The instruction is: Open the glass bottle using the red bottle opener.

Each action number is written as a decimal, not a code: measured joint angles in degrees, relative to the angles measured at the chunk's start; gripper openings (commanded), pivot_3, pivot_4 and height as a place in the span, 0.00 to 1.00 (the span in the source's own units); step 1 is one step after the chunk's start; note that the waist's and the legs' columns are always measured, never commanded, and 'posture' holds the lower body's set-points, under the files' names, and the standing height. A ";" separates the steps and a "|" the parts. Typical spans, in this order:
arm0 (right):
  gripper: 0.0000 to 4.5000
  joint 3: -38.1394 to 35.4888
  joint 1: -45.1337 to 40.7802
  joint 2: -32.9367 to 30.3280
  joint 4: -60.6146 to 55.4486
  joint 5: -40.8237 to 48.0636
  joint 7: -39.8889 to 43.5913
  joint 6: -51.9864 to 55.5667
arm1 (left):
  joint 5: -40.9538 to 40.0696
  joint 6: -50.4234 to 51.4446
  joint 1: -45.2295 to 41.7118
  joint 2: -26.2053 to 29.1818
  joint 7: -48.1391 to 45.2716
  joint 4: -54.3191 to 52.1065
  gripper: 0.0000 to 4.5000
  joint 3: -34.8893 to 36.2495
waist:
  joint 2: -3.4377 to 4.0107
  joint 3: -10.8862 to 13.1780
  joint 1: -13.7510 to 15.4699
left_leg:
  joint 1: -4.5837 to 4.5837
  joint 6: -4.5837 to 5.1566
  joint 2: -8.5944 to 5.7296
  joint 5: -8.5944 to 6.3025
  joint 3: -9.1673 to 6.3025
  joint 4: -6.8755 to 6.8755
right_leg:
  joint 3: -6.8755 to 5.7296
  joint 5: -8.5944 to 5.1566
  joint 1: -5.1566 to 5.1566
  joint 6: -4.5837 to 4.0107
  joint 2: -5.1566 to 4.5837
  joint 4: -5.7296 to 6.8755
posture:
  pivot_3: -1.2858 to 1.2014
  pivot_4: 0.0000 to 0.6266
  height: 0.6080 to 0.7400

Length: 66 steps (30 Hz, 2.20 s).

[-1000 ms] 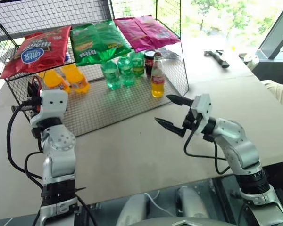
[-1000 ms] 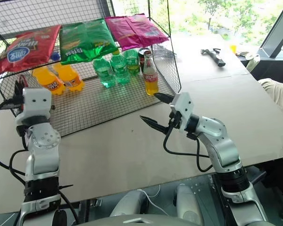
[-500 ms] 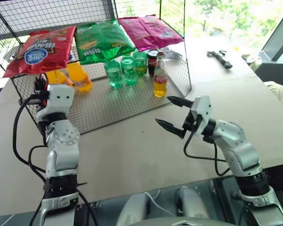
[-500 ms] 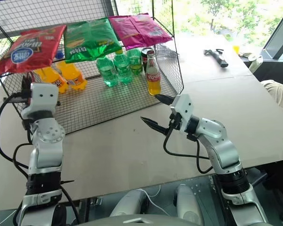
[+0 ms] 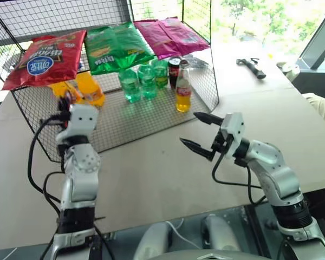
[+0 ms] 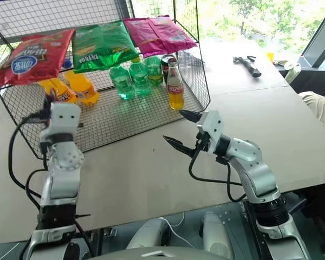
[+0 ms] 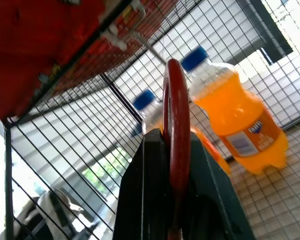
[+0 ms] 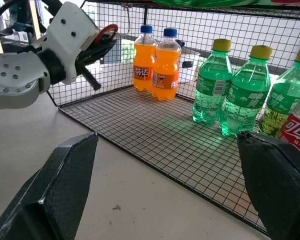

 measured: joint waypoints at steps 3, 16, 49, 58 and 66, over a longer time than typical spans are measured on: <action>1.00 0.01 0.35 -0.13 -0.07 0.02 -0.31 0.98 | -7.22 -2.95 1.76 -2.33 -5.59 0.04 0.01 -0.94 | 0.00 0.00 0.28 | -0.01 0.00 -0.01 0.00 -0.04 0.05 | -0.05 0.00 0.04 0.00 -0.01 0.01 | 0.52 0.24 1.00; 1.00 2.19 0.00 0.51 -1.58 3.80 -3.73 18.61 | -39.97 2.11 -2.55 -16.98 -32.10 0.85 0.01 -9.84 | 0.00 -0.01 -0.01 | -0.04 0.04 -0.11 0.01 -0.05 0.14 | -0.05 0.02 0.08 0.04 0.03 0.02 | 0.52 0.24 1.00; 1.00 -6.47 -5.70 -8.27 -7.67 33.07 -4.26 59.62 | -80.04 39.28 -3.65 -10.61 -61.92 -1.53 0.01 -10.99 | 0.00 -0.02 -0.06 | 0.01 0.06 -0.07 0.00 -0.02 0.19 | -0.02 0.02 0.16 0.04 0.24 0.00 | 0.52 0.24 1.00; 0.33 -7.05 -6.73 -7.75 -7.41 35.80 -6.78 61.15 | -76.32 35.73 -4.40 -11.59 -64.10 0.14 0.00 -11.19 | 0.00 -0.02 -0.02 | -0.01 0.06 -0.07 0.00 -0.03 0.19 | -0.03 0.02 0.15 0.04 0.20 -0.03 | 0.52 0.24 1.00; 0.02 -7.98 -6.61 -7.12 -6.74 37.26 -7.77 61.70 | -77.17 36.40 -4.24 -10.91 -66.53 -0.12 0.00 -11.48 | 0.00 -0.02 -0.04 | -0.02 0.07 -0.07 -0.01 -0.04 0.19 | -0.03 0.02 0.15 0.04 0.20 -0.03 | 0.52 0.24 1.00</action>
